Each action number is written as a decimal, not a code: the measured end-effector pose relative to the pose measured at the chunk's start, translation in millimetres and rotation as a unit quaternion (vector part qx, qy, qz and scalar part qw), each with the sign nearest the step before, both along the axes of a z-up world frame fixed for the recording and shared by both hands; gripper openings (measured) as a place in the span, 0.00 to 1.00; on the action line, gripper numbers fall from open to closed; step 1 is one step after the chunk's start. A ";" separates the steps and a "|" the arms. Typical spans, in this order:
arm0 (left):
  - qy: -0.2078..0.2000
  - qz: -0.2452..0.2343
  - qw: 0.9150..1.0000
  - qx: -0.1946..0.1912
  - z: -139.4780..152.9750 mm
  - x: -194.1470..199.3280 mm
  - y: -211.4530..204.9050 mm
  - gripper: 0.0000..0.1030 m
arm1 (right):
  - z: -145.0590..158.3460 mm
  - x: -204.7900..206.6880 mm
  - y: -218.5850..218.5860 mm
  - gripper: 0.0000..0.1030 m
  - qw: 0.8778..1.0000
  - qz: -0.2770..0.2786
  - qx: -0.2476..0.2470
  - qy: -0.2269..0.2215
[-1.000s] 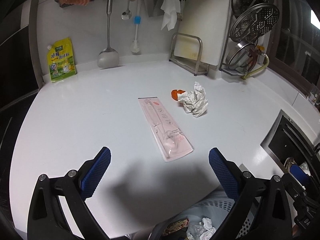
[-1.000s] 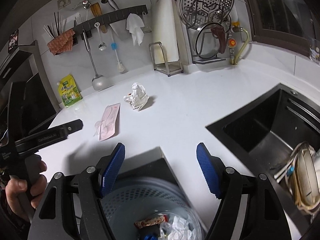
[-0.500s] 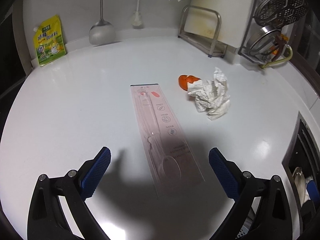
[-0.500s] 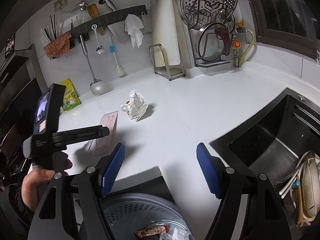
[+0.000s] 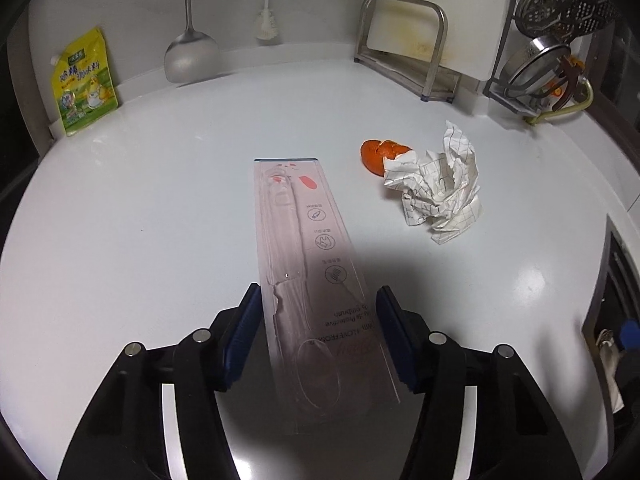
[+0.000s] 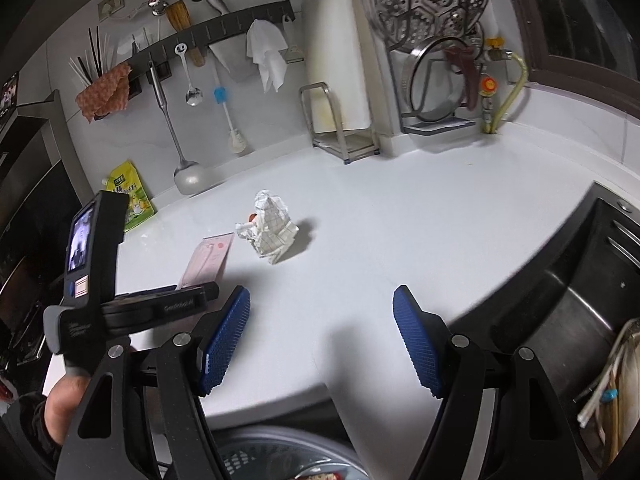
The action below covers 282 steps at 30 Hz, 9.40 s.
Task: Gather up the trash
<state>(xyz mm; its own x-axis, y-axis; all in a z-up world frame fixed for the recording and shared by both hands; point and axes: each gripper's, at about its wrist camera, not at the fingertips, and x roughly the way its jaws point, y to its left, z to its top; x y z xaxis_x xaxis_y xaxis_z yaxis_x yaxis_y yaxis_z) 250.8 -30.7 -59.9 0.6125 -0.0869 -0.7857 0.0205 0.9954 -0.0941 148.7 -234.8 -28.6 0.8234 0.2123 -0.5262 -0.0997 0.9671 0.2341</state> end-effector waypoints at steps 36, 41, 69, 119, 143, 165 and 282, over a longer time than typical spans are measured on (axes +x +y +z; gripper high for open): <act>-0.058 0.015 0.998 -0.016 26.8 -7.6 89.9 0.52 | -30.0 208.6 113.0 0.60 0.988 0.031 -0.074 0.135; -0.057 0.012 0.998 -0.018 25.3 -7.1 89.6 0.52 | -30.2 206.5 114.4 0.32 0.987 0.041 -0.079 0.137; -0.070 -0.003 0.997 -0.024 39.9 -41.1 84.9 0.39 | 5.3 123.2 110.9 0.19 0.995 0.070 -0.039 0.067; 0.019 0.018 0.999 0.036 -2.9 -6.3 64.9 0.89 | -10.1 27.1 77.3 0.19 0.995 0.074 0.034 0.054; -0.023 -0.024 0.999 0.032 15.7 -41.0 50.9 0.53 | -11.0 8.6 75.4 0.19 0.996 0.065 0.039 0.056; -0.067 -0.072 0.995 0.003 50.7 -146.1 40.4 0.53 | -9.8 -80.5 60.1 0.19 0.997 0.027 0.052 0.056; -0.042 -0.076 0.995 0.053 -30.1 -298.1 7.4 0.94 | -84.7 -254.3 29.4 0.72 0.989 -0.106 -0.016 0.100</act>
<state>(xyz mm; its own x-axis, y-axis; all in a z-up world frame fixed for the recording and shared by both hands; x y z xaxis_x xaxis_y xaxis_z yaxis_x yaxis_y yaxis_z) -47.3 -23.3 -89.9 0.6619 -0.1020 -0.7426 0.1745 0.9844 0.0203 -105.6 -205.5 -113.3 0.7269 0.0275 -0.6862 0.1503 0.9686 0.1981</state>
